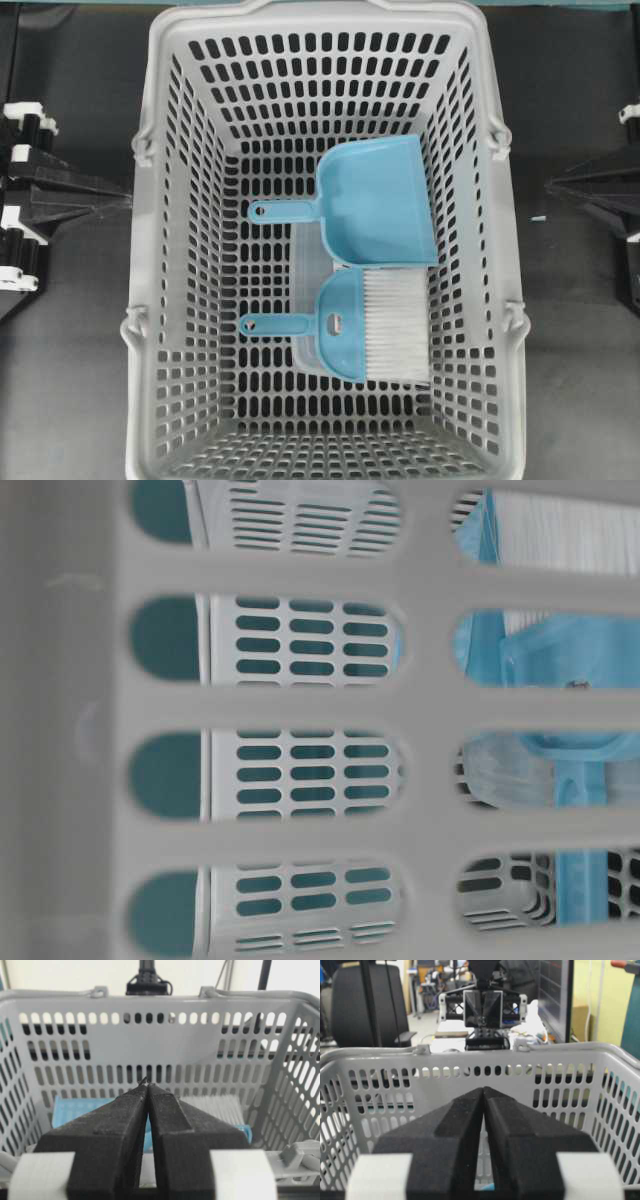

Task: Pick up the hand brush from the shopping basket with the left arm.
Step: 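Move the left gripper over the basket toward the blue hand brush, then lower the open left gripper around the brush's blue handle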

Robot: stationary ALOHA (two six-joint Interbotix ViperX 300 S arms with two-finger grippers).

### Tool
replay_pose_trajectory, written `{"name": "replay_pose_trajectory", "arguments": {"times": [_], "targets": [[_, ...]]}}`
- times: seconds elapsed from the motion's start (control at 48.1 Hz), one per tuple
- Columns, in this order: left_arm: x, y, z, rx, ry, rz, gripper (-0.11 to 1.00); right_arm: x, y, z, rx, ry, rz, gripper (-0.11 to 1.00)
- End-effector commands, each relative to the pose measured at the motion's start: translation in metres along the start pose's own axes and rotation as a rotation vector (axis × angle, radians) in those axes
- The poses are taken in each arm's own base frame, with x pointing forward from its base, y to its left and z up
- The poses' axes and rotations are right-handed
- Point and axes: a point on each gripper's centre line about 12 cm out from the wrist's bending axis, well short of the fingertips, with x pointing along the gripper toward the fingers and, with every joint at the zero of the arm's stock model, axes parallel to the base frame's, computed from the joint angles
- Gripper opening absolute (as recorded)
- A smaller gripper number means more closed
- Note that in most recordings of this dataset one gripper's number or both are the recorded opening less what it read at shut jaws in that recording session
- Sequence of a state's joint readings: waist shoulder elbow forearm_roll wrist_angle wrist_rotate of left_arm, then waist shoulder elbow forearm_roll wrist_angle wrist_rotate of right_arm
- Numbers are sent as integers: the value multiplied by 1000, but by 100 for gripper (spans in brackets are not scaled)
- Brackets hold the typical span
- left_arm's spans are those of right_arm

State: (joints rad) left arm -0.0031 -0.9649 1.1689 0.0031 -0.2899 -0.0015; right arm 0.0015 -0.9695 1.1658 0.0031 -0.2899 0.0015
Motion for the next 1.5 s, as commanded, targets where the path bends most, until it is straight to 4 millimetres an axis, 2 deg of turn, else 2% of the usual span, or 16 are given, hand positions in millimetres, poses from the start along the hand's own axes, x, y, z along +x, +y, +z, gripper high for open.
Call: {"name": "replay_pose_trajectory", "arguments": {"times": [0.0,0.083,0.353,0.582,0.769,0.956,1.101,1.185,1.226,1.413,1.475], "targets": [[10,-3,12,4,15,-19,6,2,0,0,14,3,1,0],[20,-4,14,-29,111,-19,0,2,0,-1,35,18,-3,0],[56,-6,45,-37,387,-8,0,-3,0,-5,90,121,-5,0],[93,-12,57,-28,667,-11,0,-8,0,-4,92,170,-10,0],[119,-18,48,-30,846,-9,0,-9,0,-7,90,195,-10,0],[143,-27,41,-26,888,-25,0,-9,-1,-7,86,198,-13,0],[153,-34,31,-27,922,-34,0,-9,-1,-7,84,196,-13,1],[158,-37,23,-38,945,-31,0,-9,-1,-8,84,198,-13,6],[160,-39,20,-41,954,-33,0,-9,-1,-8,87,199,-13,13],[169,-42,8,-48,985,-29,1,-9,-1,-9,92,208,-14,53],[172,-43,2,-52,1002,-25,11,-9,-1,-9,92,210,-14,64]]}}
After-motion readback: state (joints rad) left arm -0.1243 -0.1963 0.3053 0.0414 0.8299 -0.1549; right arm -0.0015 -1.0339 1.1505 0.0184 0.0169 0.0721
